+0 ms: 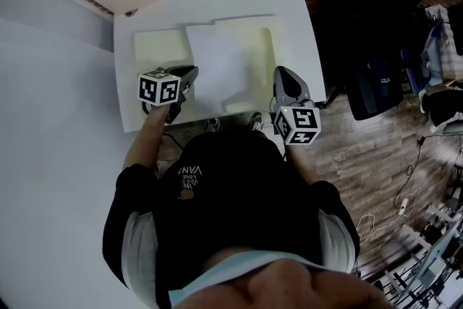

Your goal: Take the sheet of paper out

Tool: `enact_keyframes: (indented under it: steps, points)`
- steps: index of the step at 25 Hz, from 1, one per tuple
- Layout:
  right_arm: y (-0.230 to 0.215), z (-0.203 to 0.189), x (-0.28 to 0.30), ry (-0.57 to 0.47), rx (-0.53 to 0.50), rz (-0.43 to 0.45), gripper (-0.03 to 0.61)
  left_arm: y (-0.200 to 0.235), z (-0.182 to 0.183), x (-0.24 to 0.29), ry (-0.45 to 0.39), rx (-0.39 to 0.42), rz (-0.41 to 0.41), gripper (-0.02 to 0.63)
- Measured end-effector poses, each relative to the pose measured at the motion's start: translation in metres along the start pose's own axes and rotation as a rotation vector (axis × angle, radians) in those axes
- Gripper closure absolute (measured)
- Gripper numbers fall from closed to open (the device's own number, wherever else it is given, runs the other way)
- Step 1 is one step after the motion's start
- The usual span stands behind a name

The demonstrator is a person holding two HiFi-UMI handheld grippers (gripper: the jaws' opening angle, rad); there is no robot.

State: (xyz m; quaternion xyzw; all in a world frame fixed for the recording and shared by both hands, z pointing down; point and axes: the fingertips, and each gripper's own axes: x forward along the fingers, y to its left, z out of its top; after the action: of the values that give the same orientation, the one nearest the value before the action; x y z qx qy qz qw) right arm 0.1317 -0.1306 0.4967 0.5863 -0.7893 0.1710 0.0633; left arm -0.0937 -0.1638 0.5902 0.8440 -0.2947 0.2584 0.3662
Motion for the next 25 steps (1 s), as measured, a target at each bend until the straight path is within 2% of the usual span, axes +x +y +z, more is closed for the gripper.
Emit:
enact_keyframes:
  steps: [2, 8, 17, 25]
  points:
    - [0.004, -0.001, 0.003, 0.002, 0.001, 0.006, 0.577, -0.002, 0.004, -0.009, 0.0, 0.044, 0.01, 0.612]
    - [0.018, -0.001, 0.012, 0.008, -0.006, 0.029, 0.577, -0.008, 0.02, -0.037, -0.035, 0.104, 0.011, 0.612]
    - [0.035, 0.001, 0.023, 0.006, -0.017, 0.068, 0.577, -0.03, 0.041, -0.07, -0.034, 0.313, 0.036, 0.612]
    - [0.043, 0.004, 0.025, -0.014, -0.018, 0.09, 0.577, -0.051, 0.054, -0.088, -0.072, 0.433, 0.025, 0.612]
